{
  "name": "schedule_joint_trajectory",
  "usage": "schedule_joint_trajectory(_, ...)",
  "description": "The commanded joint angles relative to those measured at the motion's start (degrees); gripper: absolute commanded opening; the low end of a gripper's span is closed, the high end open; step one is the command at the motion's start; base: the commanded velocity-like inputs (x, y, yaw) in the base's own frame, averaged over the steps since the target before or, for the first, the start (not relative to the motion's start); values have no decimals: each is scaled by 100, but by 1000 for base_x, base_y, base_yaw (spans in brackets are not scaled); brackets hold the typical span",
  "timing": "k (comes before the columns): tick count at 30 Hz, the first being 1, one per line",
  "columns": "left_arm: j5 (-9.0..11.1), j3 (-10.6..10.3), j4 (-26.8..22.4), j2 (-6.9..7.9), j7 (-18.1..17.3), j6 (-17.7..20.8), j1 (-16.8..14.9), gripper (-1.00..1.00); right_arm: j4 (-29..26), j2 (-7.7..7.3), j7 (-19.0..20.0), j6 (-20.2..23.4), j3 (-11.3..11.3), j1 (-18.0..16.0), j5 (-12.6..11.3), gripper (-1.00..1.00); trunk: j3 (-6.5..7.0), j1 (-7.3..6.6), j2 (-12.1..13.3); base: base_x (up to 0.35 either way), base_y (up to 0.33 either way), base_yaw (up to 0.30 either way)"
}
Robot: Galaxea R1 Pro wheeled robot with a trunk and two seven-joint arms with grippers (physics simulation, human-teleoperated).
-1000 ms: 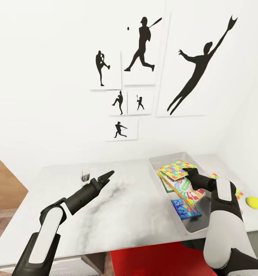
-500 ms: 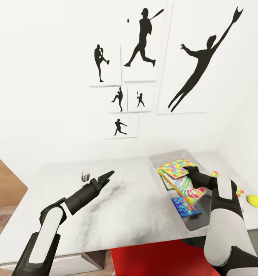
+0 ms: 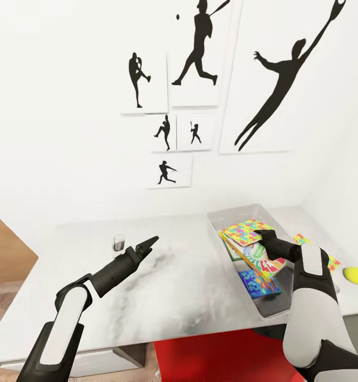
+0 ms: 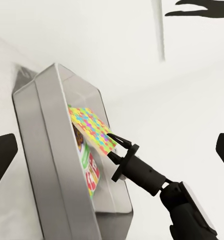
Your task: Put all the toys in the child's room - the three board games (two on the bed and one on the table), the two jigsaw puzzles on the table, and the tennis ball on the table - inside the toy box on the table in the child's room.
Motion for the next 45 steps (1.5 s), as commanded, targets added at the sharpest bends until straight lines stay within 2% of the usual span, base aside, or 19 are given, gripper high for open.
schedule_joint_trajectory(1,8,11,-1,-4,-11,37,-5,100,-8,5,-40,15,-20,-8,-74,-100,-20,3,-12,0,0,0)
schedule_joint_trajectory(16,8,13,-1,-4,-12,37,-5,100,-7,15,-39,13,-31,-3,-74,-100,-63,3,-12,0,0,0)
schedule_joint_trajectory(17,8,14,-1,-4,-12,37,-5,100,-8,15,-39,13,-32,-2,-74,100,-64,3,-12,0,0,0)
schedule_joint_trajectory(45,8,13,-1,-4,-9,37,-5,100,-68,11,-85,46,-13,-10,-67,100,-66,3,-12,0,0,0)
